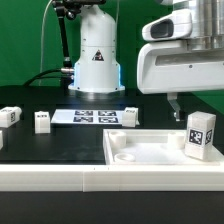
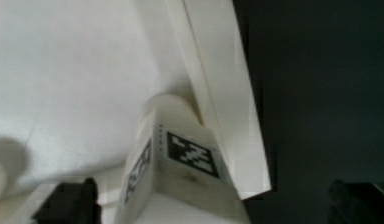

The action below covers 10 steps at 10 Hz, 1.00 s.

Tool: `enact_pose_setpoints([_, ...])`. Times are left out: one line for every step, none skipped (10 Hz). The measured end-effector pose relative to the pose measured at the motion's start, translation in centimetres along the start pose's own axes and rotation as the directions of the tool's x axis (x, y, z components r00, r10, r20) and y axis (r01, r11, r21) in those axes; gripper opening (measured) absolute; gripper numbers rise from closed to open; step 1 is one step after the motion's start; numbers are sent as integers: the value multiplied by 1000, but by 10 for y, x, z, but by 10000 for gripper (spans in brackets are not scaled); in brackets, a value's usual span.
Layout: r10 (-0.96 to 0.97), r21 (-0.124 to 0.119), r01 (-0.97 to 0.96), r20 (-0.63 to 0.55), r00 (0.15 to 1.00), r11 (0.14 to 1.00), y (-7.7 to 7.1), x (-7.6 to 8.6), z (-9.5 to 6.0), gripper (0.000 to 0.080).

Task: Assemble one leg

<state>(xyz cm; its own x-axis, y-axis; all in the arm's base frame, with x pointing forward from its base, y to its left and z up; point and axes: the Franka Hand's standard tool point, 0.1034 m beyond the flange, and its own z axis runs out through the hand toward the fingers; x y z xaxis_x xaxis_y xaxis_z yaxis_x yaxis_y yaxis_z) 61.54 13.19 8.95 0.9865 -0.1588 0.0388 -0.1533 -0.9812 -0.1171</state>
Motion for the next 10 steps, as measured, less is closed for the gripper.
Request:
enact_pose_setpoints([-137,-15,137,-1,991,991,0,0,0,649])
enact_pose_setpoints([-242,-21,241,0,970,970,1,1,0,649])
enact_pose_setpoints([-325,-28,325,1,946,945,4,2,0,649])
enact_pose_setpoints([-424,-33,424,3,906,905,6,3,0,649])
enact_pose_setpoints([-493,-40,493,-1,870,869,5,4,0,649])
enact_pose_setpoints([-533,-41,532,-1,846,845,5,4,0,649])
enact_pose_setpoints([-594,-41,594,2,804,804,6,4,0,649])
enact_pose_setpoints([-618,-41,617,4,786,786,8,5,0,649])
enact_pose_setpoints([-650,-40,649,7,760,759,13,6,1,649])
enact_pose_setpoints([-658,-40,658,8,753,752,14,6,1,649])
